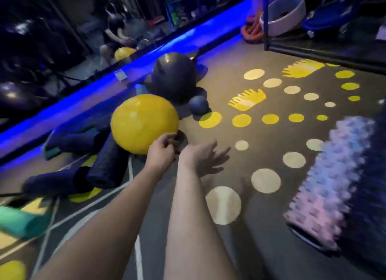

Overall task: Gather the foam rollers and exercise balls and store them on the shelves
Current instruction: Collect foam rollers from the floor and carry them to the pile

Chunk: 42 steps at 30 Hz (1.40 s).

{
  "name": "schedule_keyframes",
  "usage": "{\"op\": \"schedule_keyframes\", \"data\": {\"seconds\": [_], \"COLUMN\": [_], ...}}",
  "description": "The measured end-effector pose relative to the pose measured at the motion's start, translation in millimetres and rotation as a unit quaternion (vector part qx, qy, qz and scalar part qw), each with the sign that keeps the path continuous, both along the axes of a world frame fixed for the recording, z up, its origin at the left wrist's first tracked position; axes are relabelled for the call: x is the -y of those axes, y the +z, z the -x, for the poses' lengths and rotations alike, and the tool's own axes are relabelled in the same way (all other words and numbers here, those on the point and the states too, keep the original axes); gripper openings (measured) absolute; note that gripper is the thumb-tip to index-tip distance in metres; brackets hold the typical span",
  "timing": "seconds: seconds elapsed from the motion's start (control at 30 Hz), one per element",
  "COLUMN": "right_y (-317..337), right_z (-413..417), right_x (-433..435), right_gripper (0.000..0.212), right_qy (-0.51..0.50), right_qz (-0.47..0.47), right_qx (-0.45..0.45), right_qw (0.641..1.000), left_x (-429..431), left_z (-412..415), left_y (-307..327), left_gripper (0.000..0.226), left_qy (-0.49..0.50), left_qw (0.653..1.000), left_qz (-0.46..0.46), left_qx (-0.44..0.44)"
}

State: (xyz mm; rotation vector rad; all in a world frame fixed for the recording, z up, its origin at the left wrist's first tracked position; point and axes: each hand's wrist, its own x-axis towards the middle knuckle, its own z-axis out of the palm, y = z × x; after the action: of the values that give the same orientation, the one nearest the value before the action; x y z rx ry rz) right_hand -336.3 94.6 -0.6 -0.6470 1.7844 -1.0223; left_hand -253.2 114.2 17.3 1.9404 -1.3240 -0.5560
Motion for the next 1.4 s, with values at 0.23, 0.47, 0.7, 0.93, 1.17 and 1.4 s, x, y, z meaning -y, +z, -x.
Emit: {"op": "schedule_keyframes", "data": {"seconds": [0.23, 0.47, 0.7, 0.93, 1.17, 1.4], "right_y": [14.2, -47.9, -116.6, -113.6, -144.6, -156.4], "right_z": [-130.9, -257.3, -350.4, -484.9, -558.7, -564.0], "right_x": [-17.8, -52.1, -22.1, 24.0, 41.1, 41.0], "right_gripper": [0.053, 0.052, 0.064, 0.069, 0.099, 0.109], "right_qy": [0.177, 0.370, 0.442, 0.397, 0.391, 0.351], "right_qz": [0.108, 0.130, 0.084, 0.065, 0.039, 0.038], "right_qx": [0.047, -0.054, -0.183, -0.173, -0.172, -0.101], "right_qw": [0.977, 0.918, 0.874, 0.899, 0.903, 0.930], "left_x": [-47.6, -87.3, -50.5, 8.3, 31.0, 35.0], "left_z": [-164.0, -321.8, -463.0, -556.7, -612.5, -623.4], "left_y": [21.7, -48.5, -108.3, -137.0, -184.9, -229.3], "left_gripper": [0.047, 0.029, 0.024, 0.031, 0.041, 0.097], "left_qy": [0.179, 0.265, 0.284, 0.247, 0.128, 0.234], "left_qw": [0.981, 0.964, 0.955, 0.961, 0.952, 0.891], "left_qz": [0.010, 0.010, 0.041, 0.020, -0.059, -0.138], "left_qx": [0.076, 0.022, -0.069, -0.127, -0.271, -0.363]}}
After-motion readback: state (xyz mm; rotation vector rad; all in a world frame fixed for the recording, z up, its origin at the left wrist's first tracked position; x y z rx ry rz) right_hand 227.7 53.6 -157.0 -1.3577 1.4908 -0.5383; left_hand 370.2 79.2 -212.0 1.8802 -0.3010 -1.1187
